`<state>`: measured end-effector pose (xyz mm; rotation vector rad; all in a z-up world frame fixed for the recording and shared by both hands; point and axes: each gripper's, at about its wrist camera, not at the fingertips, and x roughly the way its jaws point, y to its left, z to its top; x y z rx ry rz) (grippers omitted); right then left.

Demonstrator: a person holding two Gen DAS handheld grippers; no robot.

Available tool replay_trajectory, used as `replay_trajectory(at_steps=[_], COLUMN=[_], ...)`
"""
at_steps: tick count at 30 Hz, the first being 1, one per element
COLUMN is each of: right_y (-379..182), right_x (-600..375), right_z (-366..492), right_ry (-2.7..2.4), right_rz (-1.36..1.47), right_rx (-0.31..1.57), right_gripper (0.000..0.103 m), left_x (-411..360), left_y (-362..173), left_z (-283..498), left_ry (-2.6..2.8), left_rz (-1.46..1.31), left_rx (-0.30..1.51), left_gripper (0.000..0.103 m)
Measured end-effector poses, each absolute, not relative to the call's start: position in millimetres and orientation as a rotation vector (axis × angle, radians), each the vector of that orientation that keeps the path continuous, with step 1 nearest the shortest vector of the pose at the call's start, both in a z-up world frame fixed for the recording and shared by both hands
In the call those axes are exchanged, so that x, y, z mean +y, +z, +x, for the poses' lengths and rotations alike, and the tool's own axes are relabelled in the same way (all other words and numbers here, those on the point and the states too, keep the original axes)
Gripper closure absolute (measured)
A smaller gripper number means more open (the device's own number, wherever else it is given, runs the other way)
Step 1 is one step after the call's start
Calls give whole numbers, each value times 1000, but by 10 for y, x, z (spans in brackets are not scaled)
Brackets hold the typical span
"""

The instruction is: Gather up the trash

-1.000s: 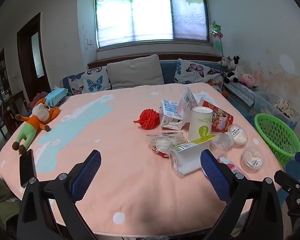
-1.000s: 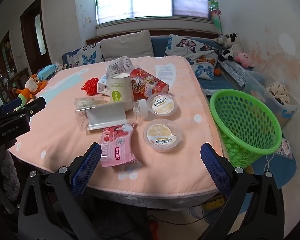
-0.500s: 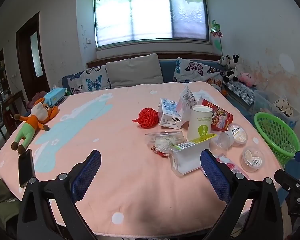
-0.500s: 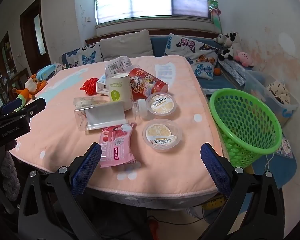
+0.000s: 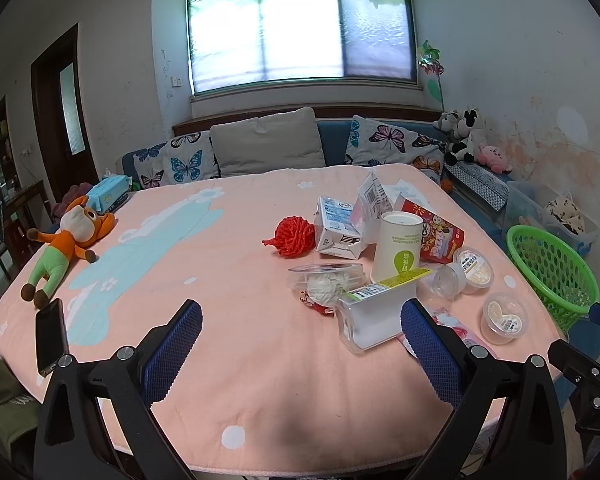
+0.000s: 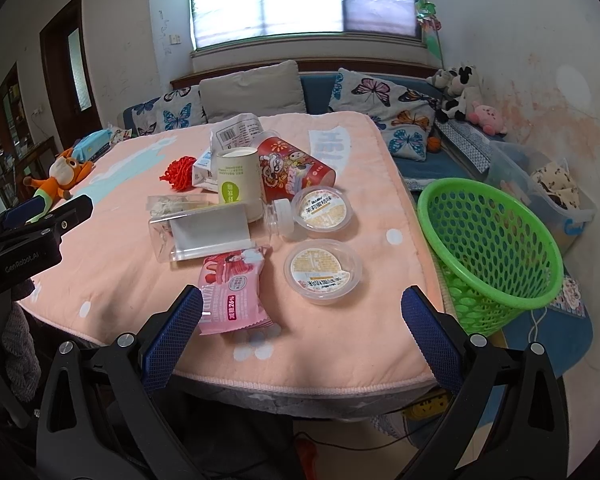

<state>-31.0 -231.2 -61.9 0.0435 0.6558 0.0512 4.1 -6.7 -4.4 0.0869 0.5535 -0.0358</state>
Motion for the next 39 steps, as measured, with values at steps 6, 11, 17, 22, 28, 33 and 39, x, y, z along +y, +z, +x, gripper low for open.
replay_trajectory(at_steps=[6, 11, 17, 22, 28, 33, 39], right_y=[-614, -618, -613, -608, -610, -609, -618], right_x=[-2327, -2323, -2328, -2333, -2332, -2331, -2326], right_z=[-330, -333, -334, -332, -338, -330, -292], right_ry=[51, 53, 52, 51, 53, 57, 57], right_rz=[44, 44, 42, 41, 41, 38, 36], right_rx=[653, 653, 651, 650, 651, 652, 657], right_gripper=[5, 5, 5, 5, 5, 5, 5], left_x=[-74, -86, -93, -111, -125, -126, -158], left_y=[-40, -39, -40, -41, -41, -42, -42], left_z=[39, 34, 31, 29, 33, 33, 49], left_ry=[-37, -38, -38, -38, -38, -39, -40], left_rz=[87, 87, 88, 89, 90, 88, 94], left_rx=[554, 553, 553, 552, 554, 554, 555], left_gripper=[6, 6, 6, 6, 6, 6, 6])
